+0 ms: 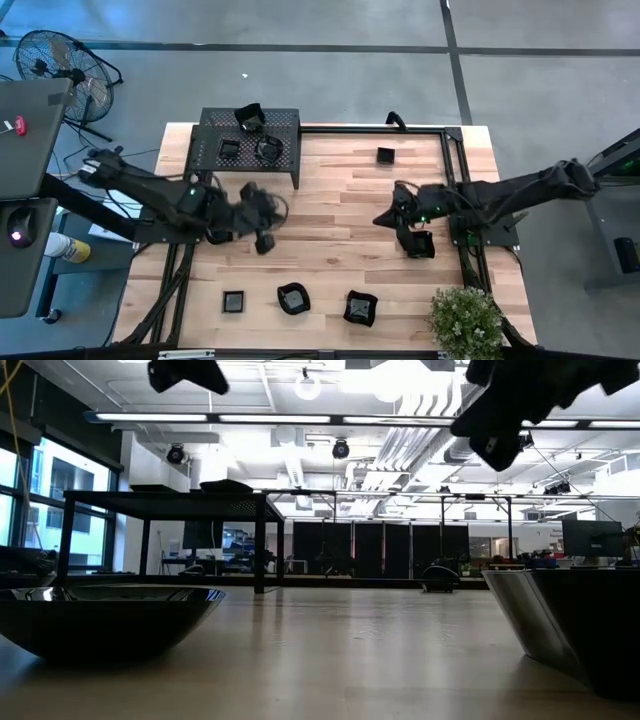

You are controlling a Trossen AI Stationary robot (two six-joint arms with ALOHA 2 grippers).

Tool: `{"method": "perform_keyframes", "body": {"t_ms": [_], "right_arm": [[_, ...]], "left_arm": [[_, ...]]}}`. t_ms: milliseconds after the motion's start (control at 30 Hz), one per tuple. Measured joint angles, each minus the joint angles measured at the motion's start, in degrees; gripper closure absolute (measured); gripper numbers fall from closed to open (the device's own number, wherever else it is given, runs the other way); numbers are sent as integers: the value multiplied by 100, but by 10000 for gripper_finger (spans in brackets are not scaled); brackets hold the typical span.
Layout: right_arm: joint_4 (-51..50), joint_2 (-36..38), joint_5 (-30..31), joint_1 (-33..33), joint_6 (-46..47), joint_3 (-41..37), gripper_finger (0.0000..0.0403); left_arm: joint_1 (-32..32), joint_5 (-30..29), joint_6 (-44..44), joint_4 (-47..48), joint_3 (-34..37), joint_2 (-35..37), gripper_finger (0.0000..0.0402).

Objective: Pick & Place Mini shaped plates
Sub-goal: Stack the black square plate on the other black square plate on the shelf

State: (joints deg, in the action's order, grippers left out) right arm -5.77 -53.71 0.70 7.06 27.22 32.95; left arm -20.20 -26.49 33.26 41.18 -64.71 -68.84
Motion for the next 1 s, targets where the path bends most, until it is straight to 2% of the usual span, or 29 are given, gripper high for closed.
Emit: {"method": "perform_keyframes", "body": {"t_ms": [267, 433, 600, 800, 1000], "right_arm": [[60, -134, 1460, 1174, 1104, 0, 401], [159, -494, 1752, 1635, 1501, 0, 401], [572, -925, 1953, 1858, 1634, 0, 401], [1274, -1314, 2042, 1894, 1632, 0, 400], [1355, -1408, 2090, 1883, 1631, 0, 400]], "left_arm": [[-1278, 764, 574, 929, 2, -65, 401], [-2373, 805, 1560, 1223, 127, -59, 401], [-3265, 793, 2795, 739, 966, -67, 401], [-3496, 1204, 3869, -447, 2073, -69, 389], [-3493, 1412, 4222, -543, 2604, -193, 335]]}}
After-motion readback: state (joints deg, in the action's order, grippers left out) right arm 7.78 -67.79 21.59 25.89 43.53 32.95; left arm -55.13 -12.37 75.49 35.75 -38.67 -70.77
